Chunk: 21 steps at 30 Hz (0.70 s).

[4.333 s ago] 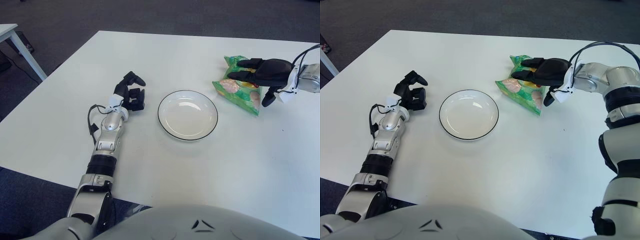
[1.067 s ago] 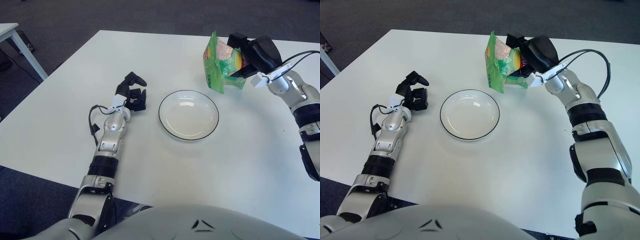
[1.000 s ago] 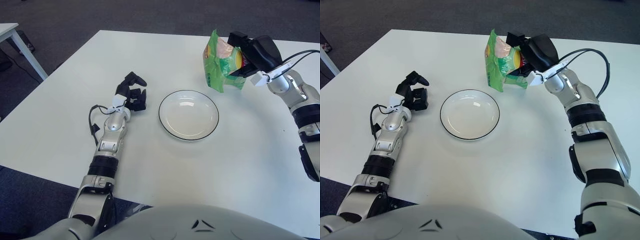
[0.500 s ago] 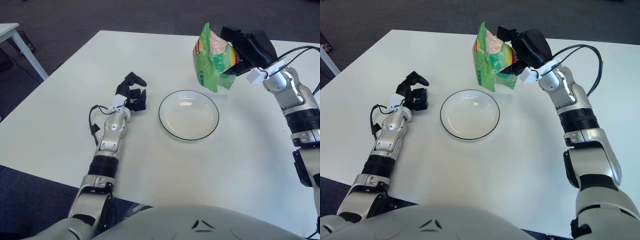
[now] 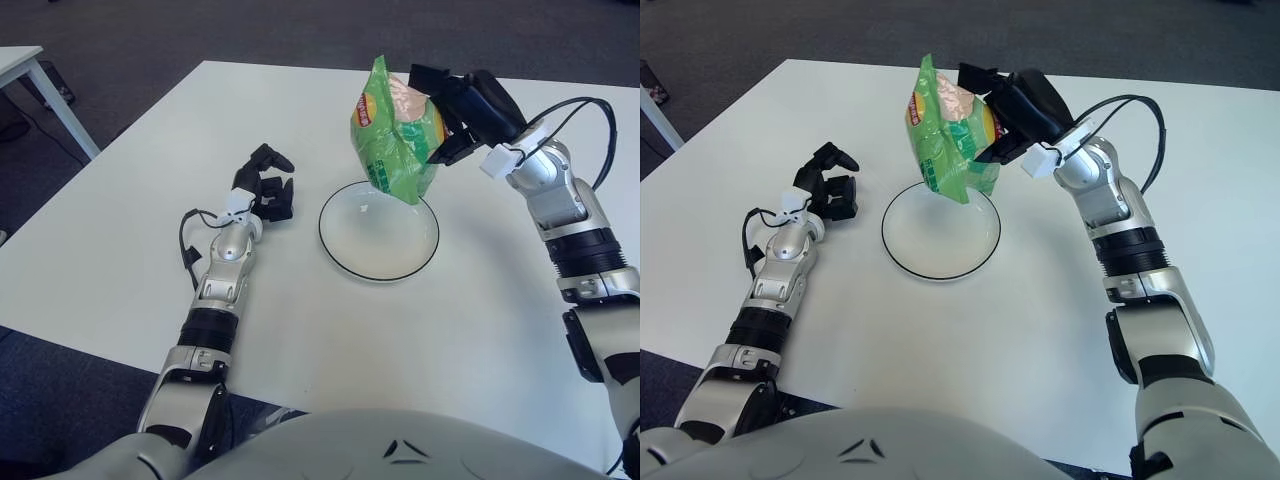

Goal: Put the snack into the plate.

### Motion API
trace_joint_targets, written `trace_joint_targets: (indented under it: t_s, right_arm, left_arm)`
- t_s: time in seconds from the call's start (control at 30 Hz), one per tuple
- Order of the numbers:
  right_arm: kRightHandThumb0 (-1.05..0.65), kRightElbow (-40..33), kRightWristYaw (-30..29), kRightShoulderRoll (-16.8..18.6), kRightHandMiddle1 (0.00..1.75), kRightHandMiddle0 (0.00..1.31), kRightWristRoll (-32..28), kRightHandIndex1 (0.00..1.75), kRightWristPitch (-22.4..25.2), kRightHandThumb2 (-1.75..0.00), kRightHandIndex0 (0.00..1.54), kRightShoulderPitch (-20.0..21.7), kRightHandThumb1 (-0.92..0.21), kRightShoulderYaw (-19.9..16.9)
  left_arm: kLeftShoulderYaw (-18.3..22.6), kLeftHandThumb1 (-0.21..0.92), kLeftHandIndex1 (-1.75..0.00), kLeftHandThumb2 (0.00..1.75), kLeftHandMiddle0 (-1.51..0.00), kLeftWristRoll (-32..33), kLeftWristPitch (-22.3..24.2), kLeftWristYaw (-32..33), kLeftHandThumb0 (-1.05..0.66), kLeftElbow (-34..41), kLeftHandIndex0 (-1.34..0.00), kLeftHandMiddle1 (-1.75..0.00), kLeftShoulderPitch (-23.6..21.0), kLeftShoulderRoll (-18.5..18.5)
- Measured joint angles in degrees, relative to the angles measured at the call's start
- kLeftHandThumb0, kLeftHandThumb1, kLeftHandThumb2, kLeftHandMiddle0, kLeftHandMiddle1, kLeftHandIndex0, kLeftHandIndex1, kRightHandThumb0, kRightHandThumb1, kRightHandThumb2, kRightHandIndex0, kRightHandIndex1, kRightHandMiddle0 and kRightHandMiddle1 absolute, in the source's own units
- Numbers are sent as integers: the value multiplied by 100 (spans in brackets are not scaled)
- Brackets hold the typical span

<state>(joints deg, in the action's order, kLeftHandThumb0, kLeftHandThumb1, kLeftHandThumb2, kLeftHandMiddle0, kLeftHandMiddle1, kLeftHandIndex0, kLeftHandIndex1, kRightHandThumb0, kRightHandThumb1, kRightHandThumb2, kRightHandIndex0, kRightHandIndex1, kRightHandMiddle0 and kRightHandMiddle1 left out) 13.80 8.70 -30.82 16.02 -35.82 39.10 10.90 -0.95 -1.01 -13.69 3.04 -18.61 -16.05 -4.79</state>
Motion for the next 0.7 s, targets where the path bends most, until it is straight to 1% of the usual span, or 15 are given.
trace_joint_targets:
  t_s: [0.2, 0.37, 0.53, 0.7]
  right_arm:
    - [-50, -70, 301, 62, 175, 64, -234, 175, -179, -135, 138, -40, -28, -12]
    - [-51, -88, 351, 159, 175, 67, -235, 175, -463, -139, 138, -92, -25, -14]
    - [-51, -86, 479, 181, 175, 68, -184, 175, -774, -140, 137, -100, -24, 25]
    - [-50, -18, 1023, 115, 175, 65, -236, 175, -1093, -136, 132, -17, -27, 244]
  left_arm:
    - [-9, 36, -175, 126, -120, -10, -2, 38, -46, -15, -57, -175, -10, 10]
    - [-31, 36, -175, 126, -120, -58, -2, 96, -47, -17, -57, -175, -14, 12]
    - [-45, 36, -175, 126, -120, -127, -2, 131, -47, -33, -58, -175, -19, 14]
    - [-60, 36, -175, 126, -121, -175, -3, 186, -46, -59, -57, -175, -34, 17]
